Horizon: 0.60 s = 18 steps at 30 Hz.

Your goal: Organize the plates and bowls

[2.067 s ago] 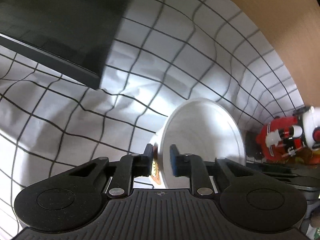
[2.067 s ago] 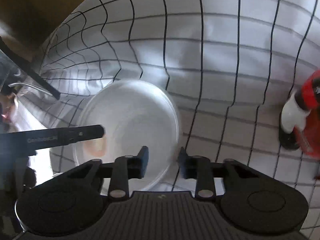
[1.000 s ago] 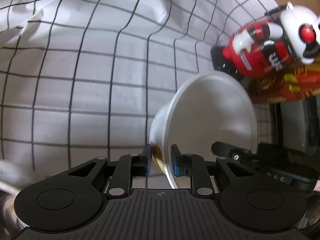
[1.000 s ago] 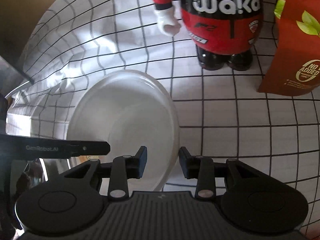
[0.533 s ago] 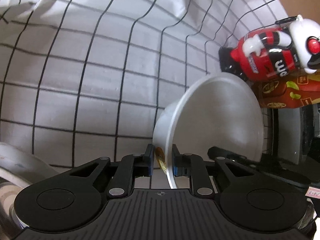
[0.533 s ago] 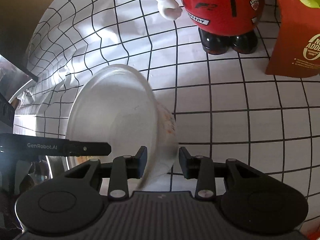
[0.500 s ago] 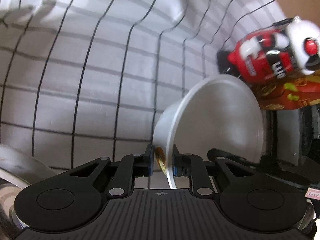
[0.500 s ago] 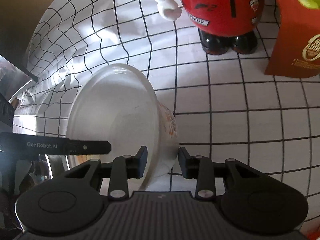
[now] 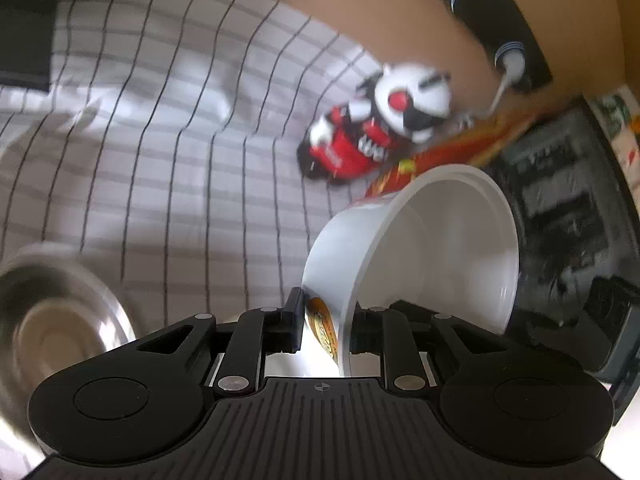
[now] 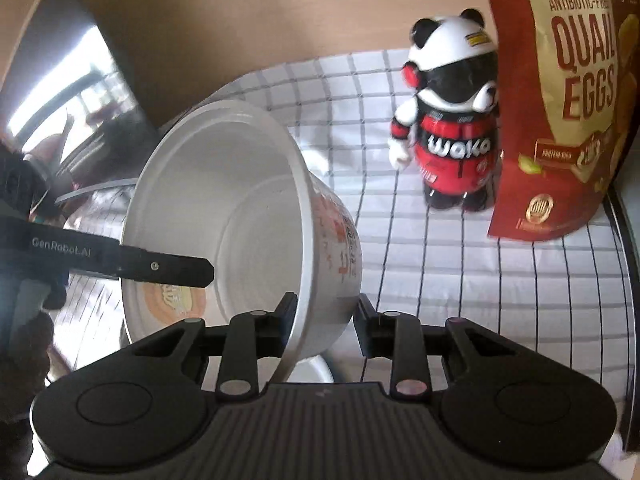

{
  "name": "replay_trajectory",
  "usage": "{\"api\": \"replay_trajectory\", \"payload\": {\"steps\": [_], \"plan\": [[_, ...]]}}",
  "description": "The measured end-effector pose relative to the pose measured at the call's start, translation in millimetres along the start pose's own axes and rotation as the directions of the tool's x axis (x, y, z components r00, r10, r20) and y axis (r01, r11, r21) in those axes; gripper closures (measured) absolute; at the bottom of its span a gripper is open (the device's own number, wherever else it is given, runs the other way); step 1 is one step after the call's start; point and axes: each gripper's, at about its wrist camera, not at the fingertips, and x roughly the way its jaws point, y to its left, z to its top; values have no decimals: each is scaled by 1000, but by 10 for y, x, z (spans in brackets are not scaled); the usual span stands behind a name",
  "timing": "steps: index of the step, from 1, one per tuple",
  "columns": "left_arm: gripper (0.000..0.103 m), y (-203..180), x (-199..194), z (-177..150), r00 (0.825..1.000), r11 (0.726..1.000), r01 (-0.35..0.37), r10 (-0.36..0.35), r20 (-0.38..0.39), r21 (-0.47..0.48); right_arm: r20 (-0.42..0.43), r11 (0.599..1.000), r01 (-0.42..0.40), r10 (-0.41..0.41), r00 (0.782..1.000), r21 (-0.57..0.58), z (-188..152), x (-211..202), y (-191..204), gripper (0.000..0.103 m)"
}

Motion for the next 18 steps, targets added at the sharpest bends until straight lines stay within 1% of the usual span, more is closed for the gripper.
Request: {"api": "replay_trajectory", "payload": {"steps": [2, 5, 8, 11, 14, 18], "plan": [[81, 48, -37, -176, 999, 1000, -16, 16, -41, -13, -34, 1000, 1, -1, 999, -13, -157, 21, 63, 73], [81, 165, 24, -425, 994, 998, -36, 30, -102, -56, -89, 1000, -2, 0, 996, -19, -343, 96, 120, 73], [81, 274, 129, -550, 992, 996, -59, 50, -117, -72, -132, 1000, 16, -19, 991, -26, -472, 232, 168, 73], [80, 314, 135, -596, 992, 994, -88, 81, -99, -69, -136, 996, 64, -71, 988, -59, -541, 314, 201, 73], [75, 315, 33, -616, 993, 993, -99, 94, -70, -62, -135, 996, 64, -72, 988, -62, -548, 304, 190, 71], [75, 358, -58, -602, 993, 989, -113, 110, -38, -92, -116, 995, 81, -87, 989, -53, -506, 265, 161, 69]]}}
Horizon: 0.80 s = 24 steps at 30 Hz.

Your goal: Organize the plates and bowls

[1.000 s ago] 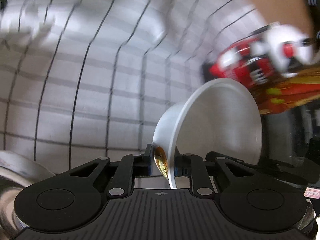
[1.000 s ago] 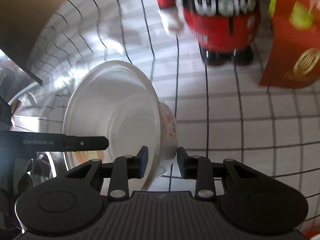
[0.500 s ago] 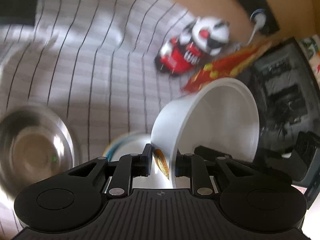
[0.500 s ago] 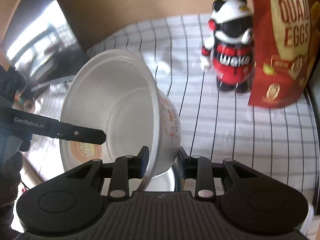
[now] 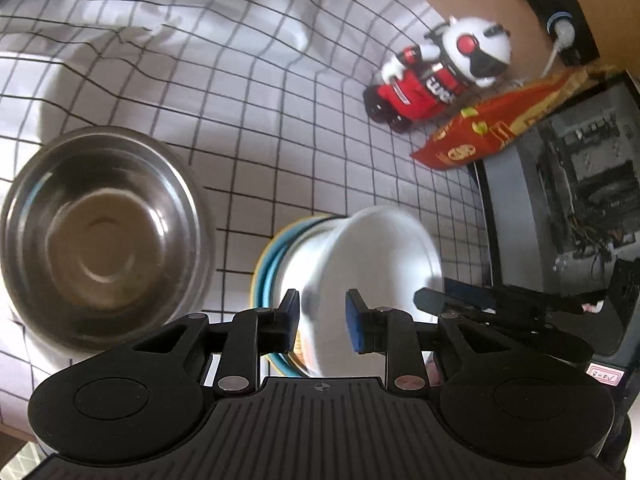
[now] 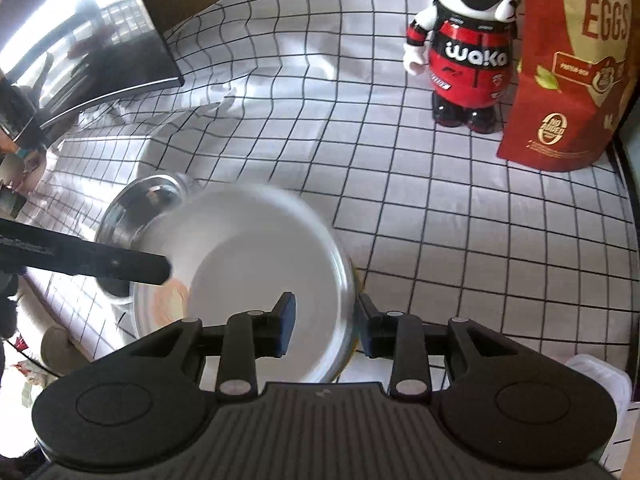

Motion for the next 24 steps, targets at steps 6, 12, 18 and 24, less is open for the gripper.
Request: {"api": "replay_trajectory", "payload": {"steps": [6, 12, 18, 24], "plan": [[75, 43, 69, -37, 1000, 999, 15, -16, -25, -31, 9, 1000, -15, 15, 1000, -4, -3, -8, 29, 67], [76, 174, -96, -86, 999, 999, 35, -34, 18, -11, 116, 992, 92, -82, 990, -84, 108, -176, 202, 67], [76, 792, -707, -176, 936, 974, -209, 224, 273, -83, 144, 988, 37, -15, 989, -151, 494, -144, 708, 52], [76, 1424, -866, -283, 912, 936, -245, 310, 268, -252, -13, 970, 19, -23, 1000, -241, 848, 534, 1453, 47]]}}
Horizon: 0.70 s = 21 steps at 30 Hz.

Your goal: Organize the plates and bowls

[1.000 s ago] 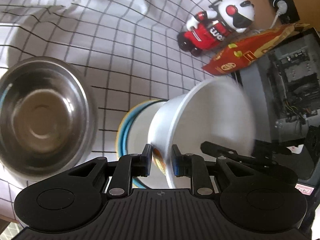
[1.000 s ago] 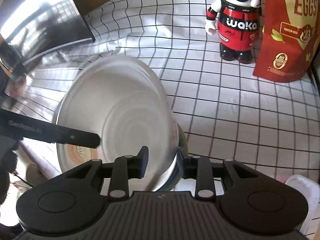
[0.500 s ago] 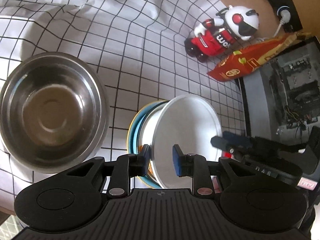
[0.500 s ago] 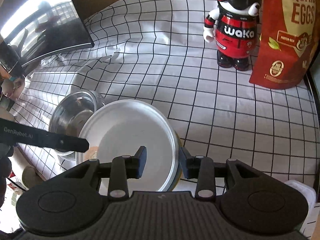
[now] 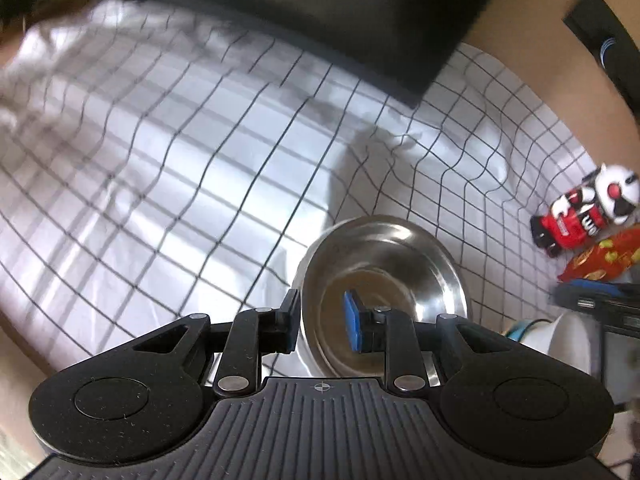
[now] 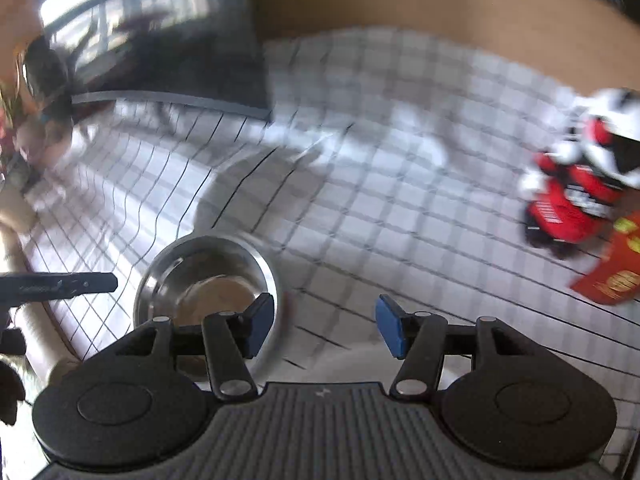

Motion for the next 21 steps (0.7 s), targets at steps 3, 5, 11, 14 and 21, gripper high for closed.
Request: {"api": "replay_trajectory", "payload": {"steps": [3, 5, 11, 14, 21], "plan": [[76, 72, 115, 8, 997, 997, 75, -76, -26, -29, -88, 996, 30, -37, 995, -78, 178, 395, 305, 47], [76, 86, 217, 8, 997, 997, 68, -69, -36, -22, -117, 991, 67, -80, 990, -113, 196, 562, 427, 47], [76, 149, 535, -68, 997, 1000, -14, 15, -77, 22, -202, 987, 119, -139, 969, -110, 237, 951, 495, 47], [75, 242, 658, -114, 992, 1000, 30, -31, -122, -8, -249, 988, 137, -152, 957, -74, 243, 1128, 453, 47], [74, 483, 791, -118, 959, 980, 177, -192, -206, -92, -328, 995, 81, -57, 943, 61, 195, 1342, 408, 44]]}}
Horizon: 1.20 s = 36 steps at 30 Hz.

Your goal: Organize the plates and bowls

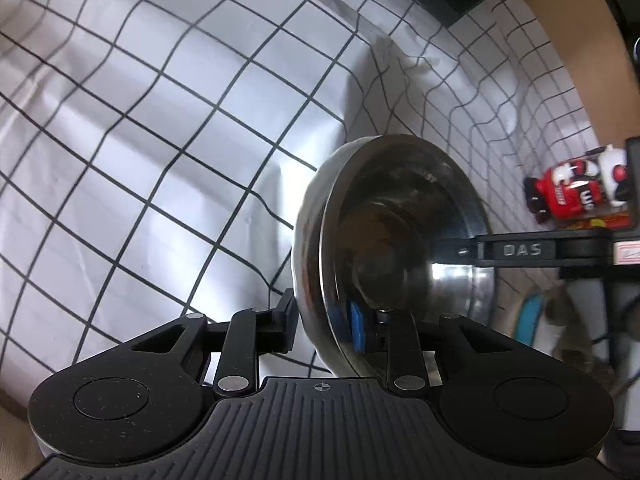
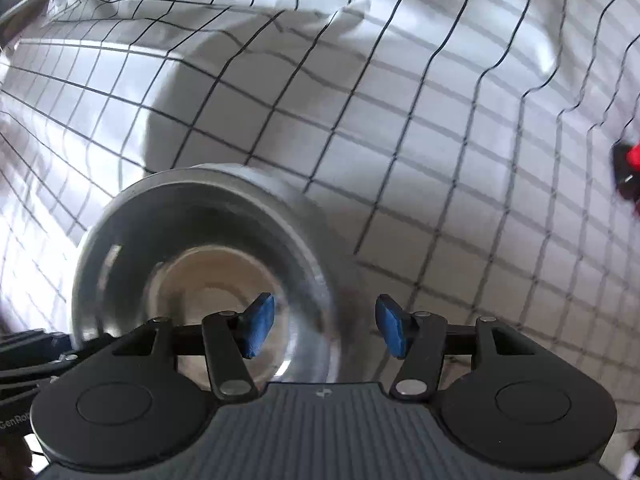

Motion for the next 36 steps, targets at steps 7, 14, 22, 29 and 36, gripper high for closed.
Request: {"api": "replay_trajectory", "payload": {"steps": [7, 14, 22, 29, 36], "plan": [[74, 189, -62, 108, 997, 999, 39, -40, -62, -8, -17, 999, -35, 36, 999, 33, -132, -20, 88, 42], [74, 278, -40, 245, 989, 997, 67, -62, -133, 32, 46, 997, -45, 42, 998, 68, -282, -69, 132, 42], [80, 164, -567, 396, 999, 984, 45, -39, -37, 171, 337, 991, -50, 7, 942, 120, -654, -858, -23, 43], [79, -532, -899, 430, 983, 949, 127, -158, 88, 288, 577, 973, 94, -201, 792, 211, -1078, -1728, -525, 34], [79, -1547, -343, -72, 971, 903, 239, -223, -85, 357, 483, 960, 115, -229, 845, 255, -1421, -1578, -1341, 34]]}}
